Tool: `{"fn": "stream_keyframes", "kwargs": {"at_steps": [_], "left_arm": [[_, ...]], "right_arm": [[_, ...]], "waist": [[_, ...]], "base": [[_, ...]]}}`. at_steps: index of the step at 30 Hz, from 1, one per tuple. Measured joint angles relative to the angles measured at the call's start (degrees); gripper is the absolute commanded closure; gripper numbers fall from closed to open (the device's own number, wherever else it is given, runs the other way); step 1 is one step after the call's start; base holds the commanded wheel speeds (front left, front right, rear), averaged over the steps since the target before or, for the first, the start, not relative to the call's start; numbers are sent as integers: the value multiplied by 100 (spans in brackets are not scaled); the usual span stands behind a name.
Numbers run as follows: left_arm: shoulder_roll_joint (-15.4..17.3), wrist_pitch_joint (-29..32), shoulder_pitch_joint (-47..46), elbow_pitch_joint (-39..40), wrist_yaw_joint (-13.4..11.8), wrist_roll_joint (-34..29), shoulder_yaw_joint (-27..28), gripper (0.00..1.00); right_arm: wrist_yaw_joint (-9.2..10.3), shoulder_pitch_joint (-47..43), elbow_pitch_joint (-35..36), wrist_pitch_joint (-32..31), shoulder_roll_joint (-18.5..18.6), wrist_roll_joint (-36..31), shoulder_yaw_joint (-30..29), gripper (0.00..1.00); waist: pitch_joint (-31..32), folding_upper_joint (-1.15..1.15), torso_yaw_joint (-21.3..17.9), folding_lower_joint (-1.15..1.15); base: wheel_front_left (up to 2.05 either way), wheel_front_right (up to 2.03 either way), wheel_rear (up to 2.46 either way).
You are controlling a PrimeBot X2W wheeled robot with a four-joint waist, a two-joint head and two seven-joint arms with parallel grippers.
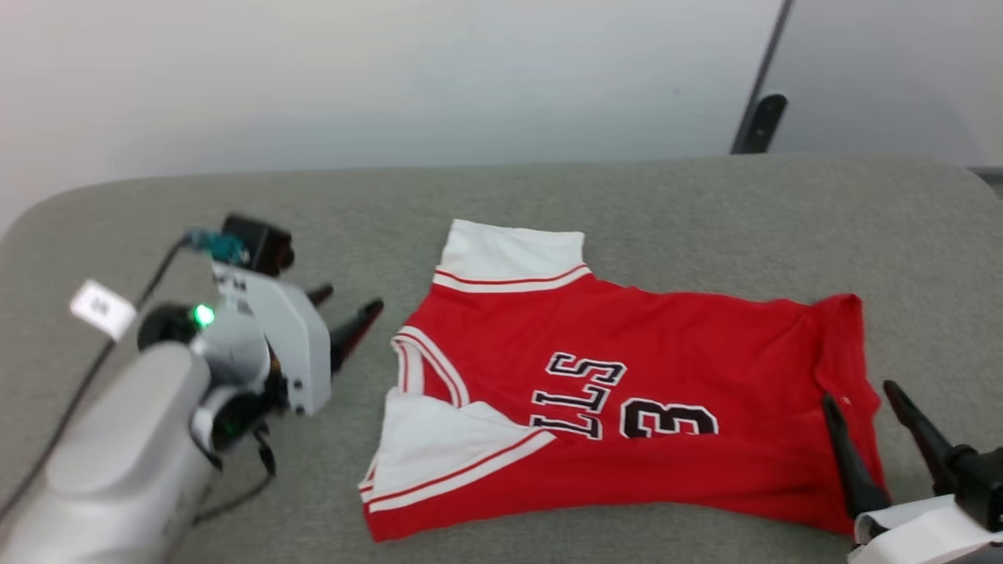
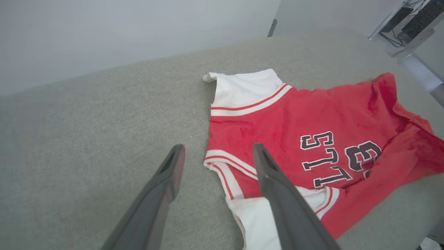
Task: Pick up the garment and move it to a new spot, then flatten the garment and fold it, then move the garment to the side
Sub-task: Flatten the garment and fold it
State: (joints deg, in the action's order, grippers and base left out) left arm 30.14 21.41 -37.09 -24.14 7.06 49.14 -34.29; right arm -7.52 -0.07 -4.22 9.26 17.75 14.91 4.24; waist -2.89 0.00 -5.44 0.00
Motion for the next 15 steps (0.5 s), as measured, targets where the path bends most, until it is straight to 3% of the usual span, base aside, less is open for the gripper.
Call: {"fn": "stream_keyframes", "kwargs": {"at_steps": [9,15], "left_arm": [[381,910,-1540,-70,25,-27,-168,0],[597,1656,-2410,-176,26,21,-579,0]], "right_arm": [[0,258,-1,177,-324,-89,202,0],[0,400,-93,261,-506,-81,276,0]], "waist": [[-531,0,-529,0],[-1047,0,-885,0]], "base": [[0,0,0],[0,0,0]]}}
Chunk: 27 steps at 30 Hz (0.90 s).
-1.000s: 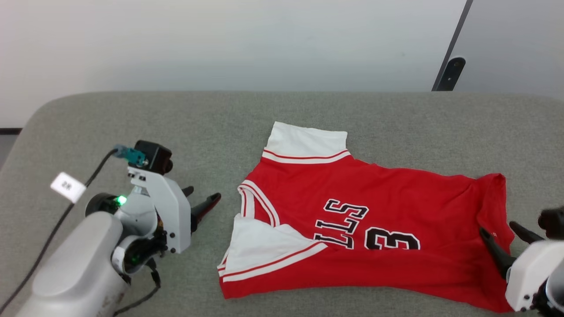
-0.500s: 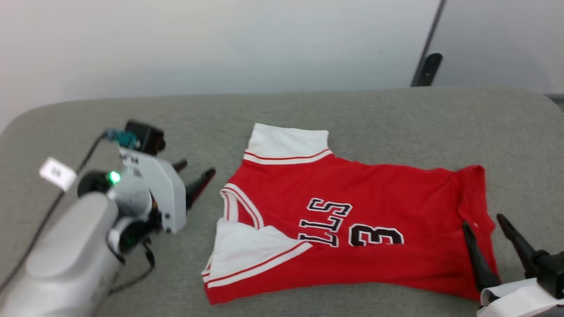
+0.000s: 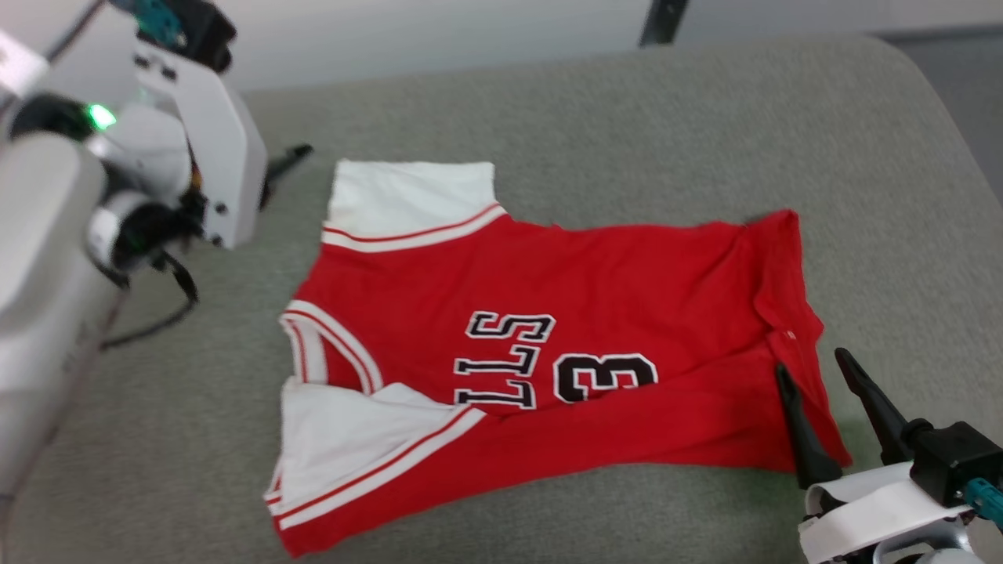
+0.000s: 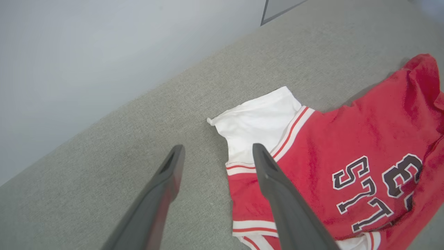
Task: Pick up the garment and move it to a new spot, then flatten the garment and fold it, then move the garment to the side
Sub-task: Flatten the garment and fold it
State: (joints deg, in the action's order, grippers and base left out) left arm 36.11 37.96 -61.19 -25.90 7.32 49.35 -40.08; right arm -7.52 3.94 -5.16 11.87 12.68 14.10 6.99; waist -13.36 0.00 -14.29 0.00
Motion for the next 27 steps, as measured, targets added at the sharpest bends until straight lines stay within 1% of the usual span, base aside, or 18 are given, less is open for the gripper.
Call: {"fn": "stream_keyframes", "kwargs": {"at_steps": [6,14,23,27], "left_arm": [[147,567,-801,-278,2,12,-417,0],[211,946,-1567,-634,8,26,-932,0],[207,1159,-1881,-1087,8,133,-1383,0],[178,1422,-1969,-1425,9,256,-1484,0]], "right_arm": [[0,185,-162,75,-144,36,149,0],[0,435,-369,193,-277,133,375,0],[0,603,-572,275,-385,207,494,0],[0,639,-647,278,-404,269,524,0]], "waist": [[-479,0,-327,0],[-1066,0,-663,0],[-1513,1,-935,0],[-1634,0,-996,0]], "base": [[0,0,0],[0,0,0],[0,0,0],[0,0,0]]}}
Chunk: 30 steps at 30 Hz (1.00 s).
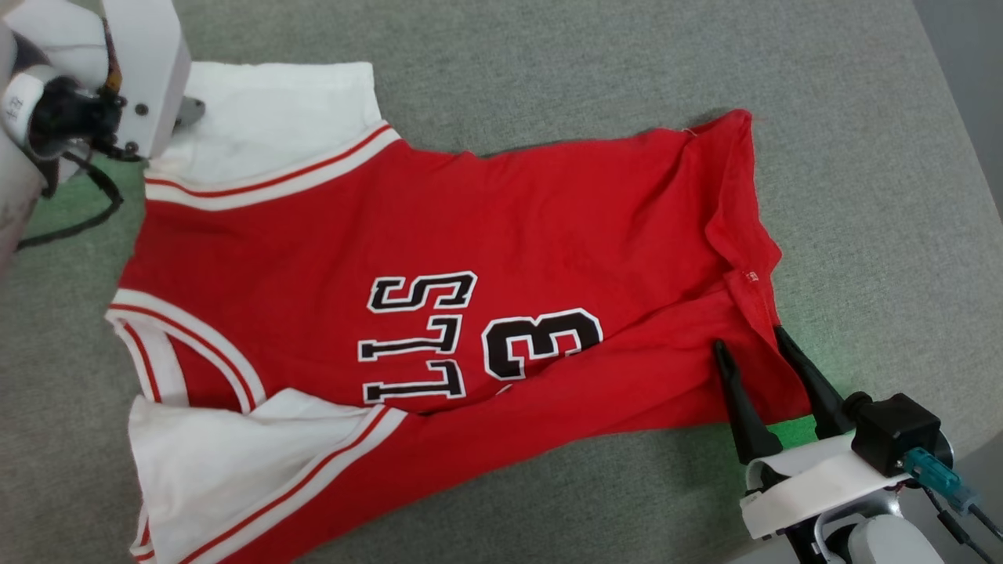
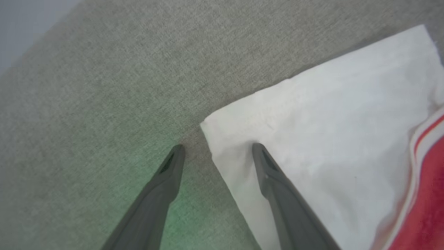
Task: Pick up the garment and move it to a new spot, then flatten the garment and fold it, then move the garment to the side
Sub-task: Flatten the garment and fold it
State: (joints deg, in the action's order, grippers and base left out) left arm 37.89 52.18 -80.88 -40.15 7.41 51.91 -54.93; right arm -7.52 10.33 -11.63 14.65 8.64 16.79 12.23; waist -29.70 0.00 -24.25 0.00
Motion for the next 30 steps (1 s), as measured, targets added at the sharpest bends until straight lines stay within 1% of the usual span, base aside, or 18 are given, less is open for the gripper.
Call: {"fn": "stream_keyframes", "kwargs": {"at_steps": [4,8,10,11,15,19,20,21,26,30], "left_arm": [[-108,382,-153,-293,-1,92,-77,0],[-288,726,-292,-554,-77,176,-97,0],[-394,913,-354,-710,-211,291,-63,0],[-436,1000,-385,-746,-215,288,-89,0],[-632,1350,-517,-984,-432,313,-111,0],[-742,1485,-611,-1111,-483,298,-187,0],[-756,1485,-619,-1129,-482,299,-187,46],[-764,1463,-625,-1134,-470,300,-185,100],[-878,1166,-623,-1122,-289,275,-229,100],[-891,988,-587,-1195,-233,300,-230,100]], "right_arm": [[0,99,-67,11,-12,64,54,0],[0,143,-158,24,-23,107,108,0],[0,199,-208,24,-31,130,132,0],[0,217,-222,25,-42,130,145,0],[0,287,-301,31,-78,158,203,0],[0,354,-361,32,-80,232,272,0],[0,357,-369,33,-88,233,279,0],[0,359,-376,33,-103,238,285,0],[0,405,-412,44,-141,341,301,0],[0,475,-368,-31,-101,490,277,0]], "waist": [[-85,0,-32,0],[-137,0,-45,0],[-157,0,-48,0],[-163,0,-53,0],[-188,0,-81,0],[-215,0,-137,0],[-221,0,-154,0],[-228,0,-167,0],[-219,0,-193,0],[-144,0,-171,0]], "base": [[0,0,0],[0,0,0],[0,0,0],[0,0,0],[0,0,0],[0,0,0],[0,0,0],[0,0,0],[0,0,0],[0,0,0]]}}
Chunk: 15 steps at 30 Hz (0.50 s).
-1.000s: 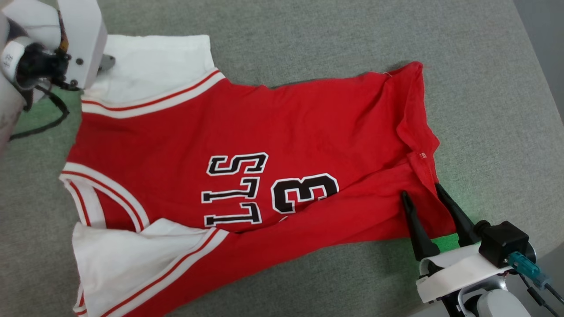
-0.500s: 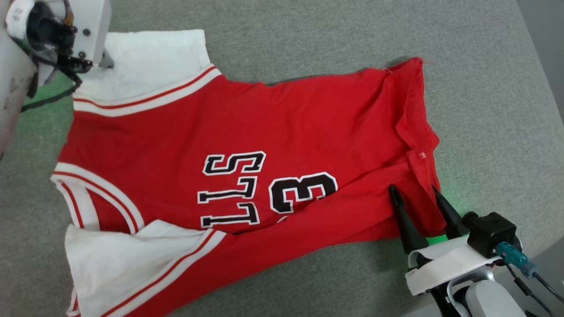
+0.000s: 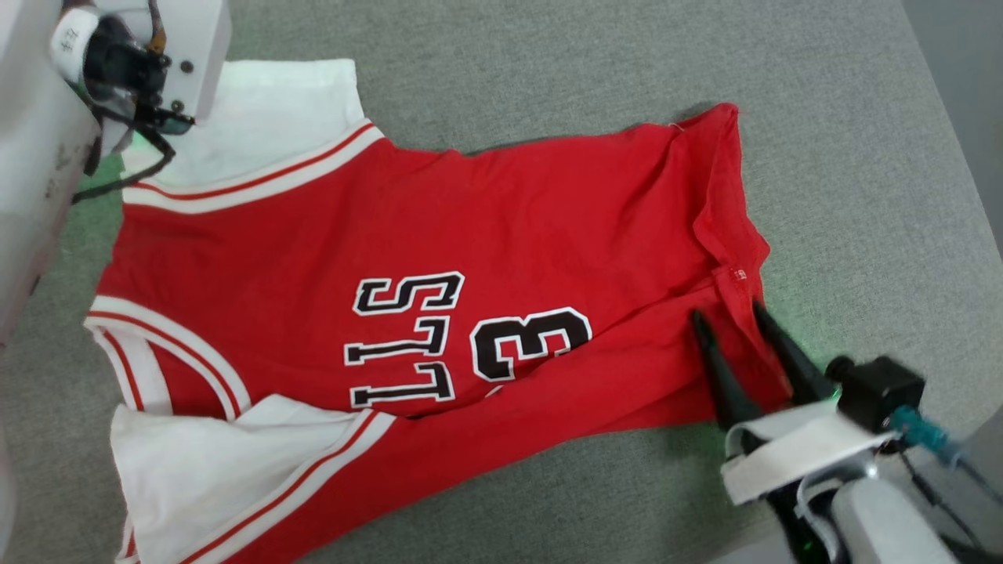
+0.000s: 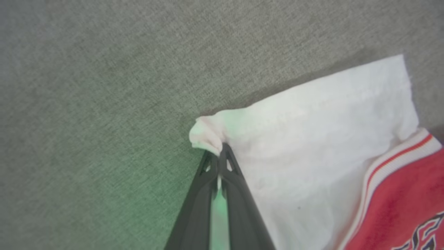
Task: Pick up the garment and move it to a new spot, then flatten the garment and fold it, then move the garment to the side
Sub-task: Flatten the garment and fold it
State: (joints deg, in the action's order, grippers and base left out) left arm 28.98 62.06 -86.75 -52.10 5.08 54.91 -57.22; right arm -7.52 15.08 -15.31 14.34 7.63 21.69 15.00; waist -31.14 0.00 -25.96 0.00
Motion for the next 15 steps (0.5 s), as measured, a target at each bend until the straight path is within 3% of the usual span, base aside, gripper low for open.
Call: {"fn": "stream_keyframes", "kwargs": {"at_steps": [6,11,15], "left_arm": [[-62,-167,48,-118,101,19,-16,100],[-157,-268,44,-186,146,68,-23,100],[-212,-335,22,-219,169,112,-23,100]], "right_arm": [[0,569,308,-886,382,352,-26,0],[0,1299,398,-2379,822,670,11,0],[0,1985,254,-3612,944,724,-127,0]], "waist": [[101,0,71,0],[105,0,154,0],[78,0,218,0]], "base": [[0,0,0],[0,0,0],[0,0,0]]}}
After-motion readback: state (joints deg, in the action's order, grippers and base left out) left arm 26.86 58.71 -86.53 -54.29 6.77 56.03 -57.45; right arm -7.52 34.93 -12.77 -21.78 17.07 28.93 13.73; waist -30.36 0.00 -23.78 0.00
